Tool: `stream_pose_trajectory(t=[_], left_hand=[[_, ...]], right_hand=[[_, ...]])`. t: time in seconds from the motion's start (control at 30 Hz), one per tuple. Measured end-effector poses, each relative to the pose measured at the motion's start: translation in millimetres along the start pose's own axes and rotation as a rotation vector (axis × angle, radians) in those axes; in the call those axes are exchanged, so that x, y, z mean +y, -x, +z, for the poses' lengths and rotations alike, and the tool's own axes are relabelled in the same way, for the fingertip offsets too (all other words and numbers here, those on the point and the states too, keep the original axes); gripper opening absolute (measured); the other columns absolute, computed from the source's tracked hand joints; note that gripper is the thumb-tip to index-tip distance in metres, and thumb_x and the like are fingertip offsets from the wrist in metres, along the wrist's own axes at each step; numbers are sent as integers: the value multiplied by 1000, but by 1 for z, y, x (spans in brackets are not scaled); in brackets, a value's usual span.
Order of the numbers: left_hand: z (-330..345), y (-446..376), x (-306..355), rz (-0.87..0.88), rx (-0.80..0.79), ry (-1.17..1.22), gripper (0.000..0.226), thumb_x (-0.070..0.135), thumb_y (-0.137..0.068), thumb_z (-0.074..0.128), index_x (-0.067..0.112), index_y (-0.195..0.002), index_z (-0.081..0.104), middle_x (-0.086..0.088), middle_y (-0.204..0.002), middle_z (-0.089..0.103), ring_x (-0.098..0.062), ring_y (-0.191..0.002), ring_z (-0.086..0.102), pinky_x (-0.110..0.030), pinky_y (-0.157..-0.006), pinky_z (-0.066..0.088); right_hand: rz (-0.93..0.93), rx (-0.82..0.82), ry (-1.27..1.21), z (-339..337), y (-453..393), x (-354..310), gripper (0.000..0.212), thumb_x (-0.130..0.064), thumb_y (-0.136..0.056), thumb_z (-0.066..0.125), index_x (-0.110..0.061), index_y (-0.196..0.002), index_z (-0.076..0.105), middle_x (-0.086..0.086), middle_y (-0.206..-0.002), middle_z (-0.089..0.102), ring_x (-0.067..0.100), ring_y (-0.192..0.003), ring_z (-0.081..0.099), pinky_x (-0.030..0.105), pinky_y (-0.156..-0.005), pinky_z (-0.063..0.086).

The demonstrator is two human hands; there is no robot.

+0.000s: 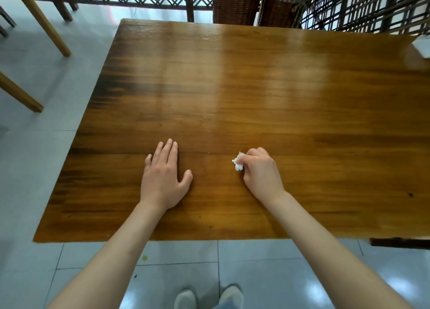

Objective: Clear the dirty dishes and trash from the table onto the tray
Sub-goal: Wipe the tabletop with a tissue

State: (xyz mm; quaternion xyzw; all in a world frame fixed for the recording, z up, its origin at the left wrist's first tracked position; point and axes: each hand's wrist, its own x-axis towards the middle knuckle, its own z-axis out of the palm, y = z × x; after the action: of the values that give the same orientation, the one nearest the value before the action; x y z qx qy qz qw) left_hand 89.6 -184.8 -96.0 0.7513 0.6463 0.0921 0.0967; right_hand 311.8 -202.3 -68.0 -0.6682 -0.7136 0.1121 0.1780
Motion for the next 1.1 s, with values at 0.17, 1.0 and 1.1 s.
stream_pose_trajectory(t=[0.17, 1.0, 1.1], left_hand=[[-1, 2, -1, -7, 5, 36, 69, 47, -90, 48, 14, -146, 27, -5, -153, 26, -23, -143, 18, -39, -114, 16], [47, 61, 254, 85, -84, 233, 63, 36, -86, 59, 14, -141, 38, -4, -147, 38, -23, -140, 26, -42, -114, 21], [60, 37, 286, 32, -31, 197, 63, 37, -87, 58, 12, -142, 38, -6, -147, 38, -25, -139, 27, -40, -113, 17]], right_hand=[[107, 30, -80, 5, 23, -13, 23, 5, -84, 57, -8, -91, 74, 5, -84, 65, 16, -83, 52, 22, -67, 42], [359, 103, -55, -118, 93, 172, 23, 1, -88, 53, -10, -97, 71, 4, -93, 65, 16, -93, 52, 21, -71, 43], [305, 107, -48, -134, 76, 215, 23, 2, -88, 53, -9, -96, 71, 4, -93, 65, 18, -93, 52, 22, -71, 43]])
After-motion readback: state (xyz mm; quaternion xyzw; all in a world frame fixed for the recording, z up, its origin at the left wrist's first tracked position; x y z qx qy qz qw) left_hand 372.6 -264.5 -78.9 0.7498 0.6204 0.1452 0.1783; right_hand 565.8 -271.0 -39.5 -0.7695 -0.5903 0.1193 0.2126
